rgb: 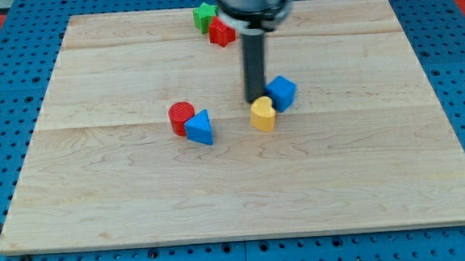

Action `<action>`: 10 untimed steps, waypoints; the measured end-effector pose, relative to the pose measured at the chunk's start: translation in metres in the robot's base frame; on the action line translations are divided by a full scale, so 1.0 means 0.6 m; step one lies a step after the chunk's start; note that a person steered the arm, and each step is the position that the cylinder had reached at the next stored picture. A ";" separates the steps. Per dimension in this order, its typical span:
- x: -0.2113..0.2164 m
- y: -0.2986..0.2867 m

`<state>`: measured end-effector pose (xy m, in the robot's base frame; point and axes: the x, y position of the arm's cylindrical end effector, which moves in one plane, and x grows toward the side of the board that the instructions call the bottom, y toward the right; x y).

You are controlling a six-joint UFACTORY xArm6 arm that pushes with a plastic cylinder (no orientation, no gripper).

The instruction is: Nudge the blue cube a little bit up

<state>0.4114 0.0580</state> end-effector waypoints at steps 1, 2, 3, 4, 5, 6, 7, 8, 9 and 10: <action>0.000 0.066; 0.000 0.066; 0.000 0.105; 0.021 0.117; 0.096 0.105; 0.094 0.177; 0.069 0.204; 0.045 0.173; 0.120 0.162; 0.143 0.035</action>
<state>0.4970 0.0792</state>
